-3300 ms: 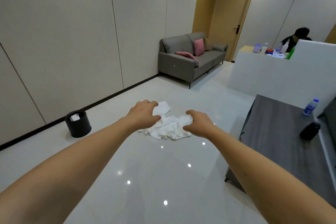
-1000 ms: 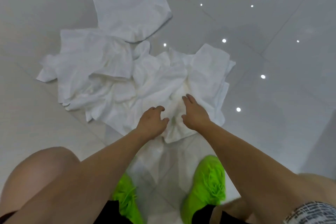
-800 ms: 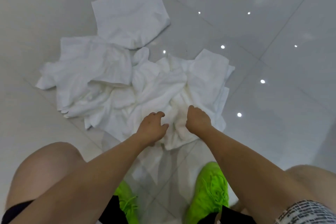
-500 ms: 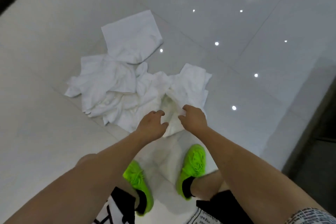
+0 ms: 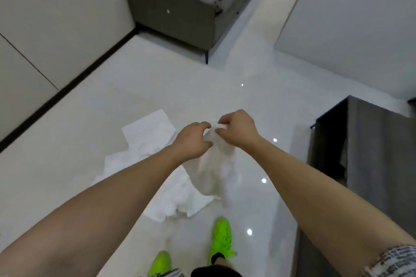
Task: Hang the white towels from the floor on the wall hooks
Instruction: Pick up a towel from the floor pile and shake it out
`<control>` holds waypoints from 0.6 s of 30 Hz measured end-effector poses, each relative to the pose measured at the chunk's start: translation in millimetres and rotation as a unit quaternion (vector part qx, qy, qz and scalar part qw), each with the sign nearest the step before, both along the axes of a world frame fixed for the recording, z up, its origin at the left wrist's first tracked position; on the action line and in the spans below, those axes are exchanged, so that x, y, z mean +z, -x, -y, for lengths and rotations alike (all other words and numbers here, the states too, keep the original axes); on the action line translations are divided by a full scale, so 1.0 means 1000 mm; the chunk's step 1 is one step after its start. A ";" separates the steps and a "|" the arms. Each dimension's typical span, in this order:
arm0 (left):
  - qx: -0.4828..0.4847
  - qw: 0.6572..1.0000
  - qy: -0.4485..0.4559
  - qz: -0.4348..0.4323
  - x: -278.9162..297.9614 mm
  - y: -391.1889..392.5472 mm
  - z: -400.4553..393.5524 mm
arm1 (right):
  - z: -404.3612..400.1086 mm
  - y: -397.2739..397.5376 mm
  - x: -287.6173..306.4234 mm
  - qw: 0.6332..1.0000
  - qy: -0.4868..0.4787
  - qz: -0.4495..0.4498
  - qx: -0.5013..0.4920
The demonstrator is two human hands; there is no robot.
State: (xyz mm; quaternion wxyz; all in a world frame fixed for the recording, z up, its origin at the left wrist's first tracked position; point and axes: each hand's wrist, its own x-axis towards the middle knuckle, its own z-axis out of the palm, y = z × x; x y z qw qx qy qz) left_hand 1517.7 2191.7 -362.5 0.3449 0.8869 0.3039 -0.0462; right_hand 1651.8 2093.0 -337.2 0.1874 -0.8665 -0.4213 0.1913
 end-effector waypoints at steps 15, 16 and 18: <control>-0.132 0.950 -0.130 0.253 0.197 0.010 0.048 | 0.147 0.084 0.185 0.985 -0.051 -0.035 -0.164; -0.130 0.944 -0.142 0.267 0.208 0.009 0.056 | 0.163 0.087 0.190 0.983 -0.050 -0.036 -0.175; -0.125 0.934 -0.163 0.292 0.227 0.011 0.074 | 0.196 0.093 0.199 0.978 -0.056 -0.031 -0.197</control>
